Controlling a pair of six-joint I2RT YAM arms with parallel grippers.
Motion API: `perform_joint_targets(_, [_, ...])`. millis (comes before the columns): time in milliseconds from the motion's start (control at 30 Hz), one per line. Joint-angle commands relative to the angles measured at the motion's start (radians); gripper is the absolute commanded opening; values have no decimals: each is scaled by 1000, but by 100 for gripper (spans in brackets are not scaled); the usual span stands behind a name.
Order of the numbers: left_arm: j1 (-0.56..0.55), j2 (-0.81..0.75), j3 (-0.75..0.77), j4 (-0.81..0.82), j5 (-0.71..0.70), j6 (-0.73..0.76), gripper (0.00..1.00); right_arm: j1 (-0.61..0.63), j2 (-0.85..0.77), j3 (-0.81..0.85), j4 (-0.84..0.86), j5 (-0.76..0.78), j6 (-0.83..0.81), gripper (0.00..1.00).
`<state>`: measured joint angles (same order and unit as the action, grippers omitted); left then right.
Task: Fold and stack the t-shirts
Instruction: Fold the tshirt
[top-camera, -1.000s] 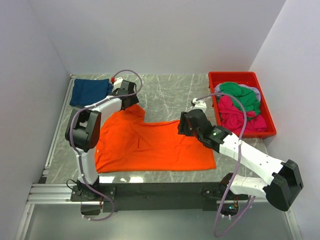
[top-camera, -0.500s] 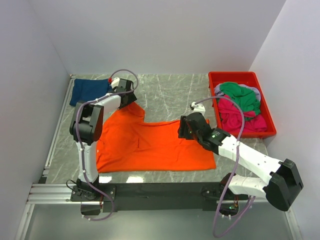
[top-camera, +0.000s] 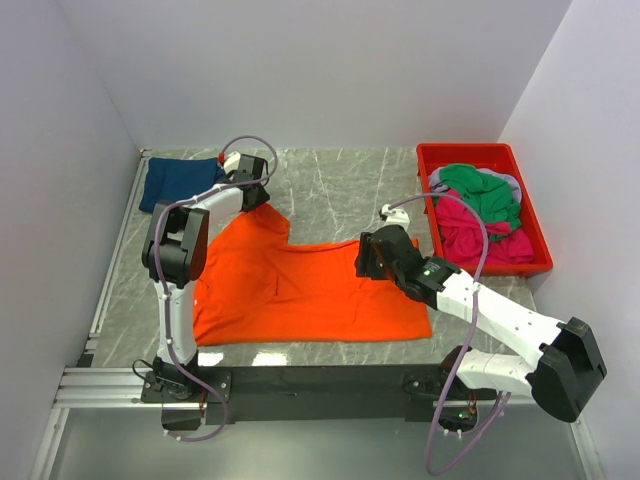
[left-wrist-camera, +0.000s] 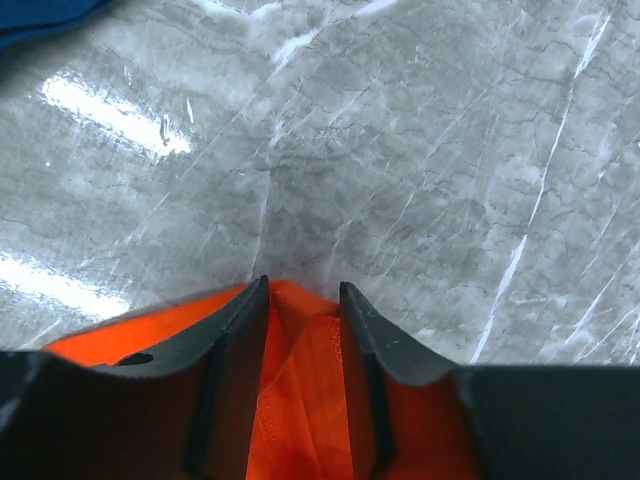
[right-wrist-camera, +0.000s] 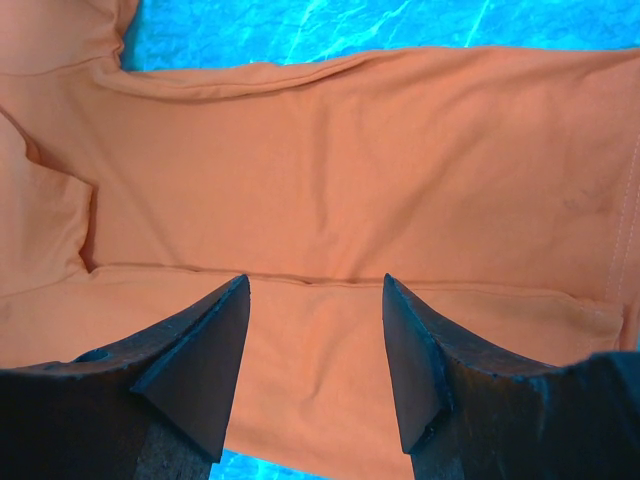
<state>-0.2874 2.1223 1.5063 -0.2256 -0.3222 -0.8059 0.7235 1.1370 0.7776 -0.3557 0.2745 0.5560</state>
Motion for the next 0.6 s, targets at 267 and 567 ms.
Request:
perform_joint_targets(267, [2, 1, 23, 16, 18, 5, 23, -6, 17, -5, 41, 3, -16, 62])
perform_joint_targets(567, [2, -15, 12, 8, 18, 11, 0, -7, 32, 6, 32, 29, -18, 62])
